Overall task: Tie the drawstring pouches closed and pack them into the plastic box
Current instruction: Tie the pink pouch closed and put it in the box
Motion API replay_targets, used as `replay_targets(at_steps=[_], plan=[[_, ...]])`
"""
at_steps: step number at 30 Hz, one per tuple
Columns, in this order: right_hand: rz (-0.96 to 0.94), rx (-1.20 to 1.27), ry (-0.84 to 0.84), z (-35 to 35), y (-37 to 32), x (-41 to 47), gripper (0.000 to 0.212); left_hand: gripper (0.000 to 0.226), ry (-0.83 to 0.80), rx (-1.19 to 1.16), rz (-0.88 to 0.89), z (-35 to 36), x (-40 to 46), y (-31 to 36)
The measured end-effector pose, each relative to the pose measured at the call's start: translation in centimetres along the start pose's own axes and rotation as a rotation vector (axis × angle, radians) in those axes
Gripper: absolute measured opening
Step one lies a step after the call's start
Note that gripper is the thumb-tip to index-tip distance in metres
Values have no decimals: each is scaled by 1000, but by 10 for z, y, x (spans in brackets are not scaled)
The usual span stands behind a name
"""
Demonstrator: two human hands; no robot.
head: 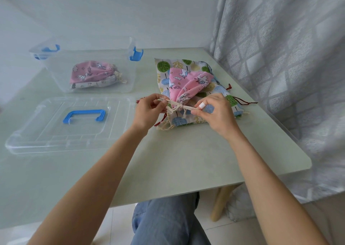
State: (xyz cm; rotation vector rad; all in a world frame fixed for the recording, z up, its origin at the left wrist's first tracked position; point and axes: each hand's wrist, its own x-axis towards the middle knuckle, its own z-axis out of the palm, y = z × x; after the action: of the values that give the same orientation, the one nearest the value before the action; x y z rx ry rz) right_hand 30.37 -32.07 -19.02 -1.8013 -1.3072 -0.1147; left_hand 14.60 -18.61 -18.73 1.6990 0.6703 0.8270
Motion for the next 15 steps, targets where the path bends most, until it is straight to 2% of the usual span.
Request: replay_targets(at_steps=[3, 5, 7, 10, 15], plan=[[14, 38, -24, -6, -2, -8, 14, 9, -45, 114, 69, -2, -5, 2], [69, 169, -76, -9, -8, -12, 8, 9, -103, 194, 83, -5, -7, 8], [133, 310, -55, -9, -14, -13, 6, 6, -137, 264, 87, -6, -7, 15], [219, 359, 49, -6, -17, -10, 6, 7, -68, 320, 110, -4, -5, 19], [244, 265, 102, -2, -12, -16, 5, 11, 25, 511, 236, -1, -2, 10]])
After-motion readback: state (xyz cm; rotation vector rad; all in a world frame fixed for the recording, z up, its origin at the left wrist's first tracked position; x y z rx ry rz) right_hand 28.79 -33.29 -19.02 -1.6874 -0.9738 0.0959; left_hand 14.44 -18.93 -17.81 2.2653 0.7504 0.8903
